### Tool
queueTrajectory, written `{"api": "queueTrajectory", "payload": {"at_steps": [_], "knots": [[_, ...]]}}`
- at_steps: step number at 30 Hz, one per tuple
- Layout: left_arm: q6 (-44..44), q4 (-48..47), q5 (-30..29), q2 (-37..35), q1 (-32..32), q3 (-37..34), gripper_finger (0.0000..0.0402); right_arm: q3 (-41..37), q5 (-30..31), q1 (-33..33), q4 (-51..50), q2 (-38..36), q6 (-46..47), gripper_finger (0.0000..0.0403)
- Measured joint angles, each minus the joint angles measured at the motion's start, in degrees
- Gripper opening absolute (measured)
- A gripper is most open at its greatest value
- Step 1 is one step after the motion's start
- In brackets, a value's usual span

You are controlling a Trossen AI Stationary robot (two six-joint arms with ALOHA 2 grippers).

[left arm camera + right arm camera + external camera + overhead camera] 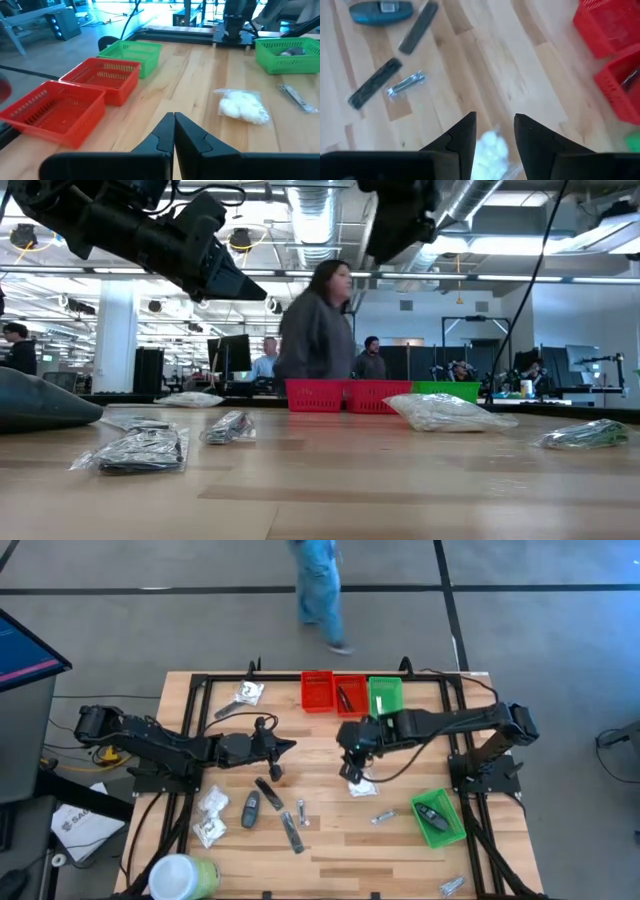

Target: Pick & Place Travel size toiletries

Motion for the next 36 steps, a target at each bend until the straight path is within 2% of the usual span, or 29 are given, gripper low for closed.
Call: {"api": "queueTrajectory", "payload": {"at_steps": [7, 11, 21, 23, 25, 27, 29, 31, 33, 36], "knots": [[-0.02, 1.33, 3.68, 0.0, 0.0, 0.0, 0.0004, -0.28, 4.49, 5.95, -5.23, 0.0, 4.65, 0.0115], [-0.02, 1.88, 5.0, 0.0, 0.0, 0.0, 0.0004, -2.99, 7.82, 8.91, -6.35, 0.0, 7.08, 0.0108], [-0.02, 2.23, 5.4, 0.0, 0.0, 0.0, 0.0004, -10.66, 10.47, 15.01, -8.17, 0.02, 18.01, 0.0084], [-1.31, 2.1, 2.27, 0.0, 0.16, 0.0, 0.0004, -11.69, 11.58, 15.82, -8.31, 0.02, 19.85, 0.0078], [-4.41, 0.71, -5.87, 0.0, 0.24, 0.0, 0.0003, -12.02, 13.7, 16.53, -8.61, 0.02, 21.6, 0.0073], [-5.84, -1.93, -15.91, 0.0, 0.29, -0.02, 0.0001, -12.02, 17.54, 17.44, -8.8, 0.04, 22.89, 0.0069], [-7.12, -3.23, -23.37, 0.0, 0.54, 0.17, 0.0001, -12.02, 21.74, 18.44, -8.79, 0.04, 23.42, 0.0065], [-8.03, -4.45, -24.26, 0.0, 1.98, 1.14, 0.0001, -12.02, 25.41, 19.31, -8.92, 0.04, 23.63, 0.0062], [-8.95, -7.37, -20.92, 0.0, 4.54, 3.57, 0.0001, -12.02, 27.89, 19.9, -8.97, 0.04, 23.63, 0.006], [-10.66, -18.86, -16.89, 0.04, 9.77, 9.67, 0.0001, -12.02, 29.83, 20.44, -9.16, 0.04, 23.63, 0.0056]]}}
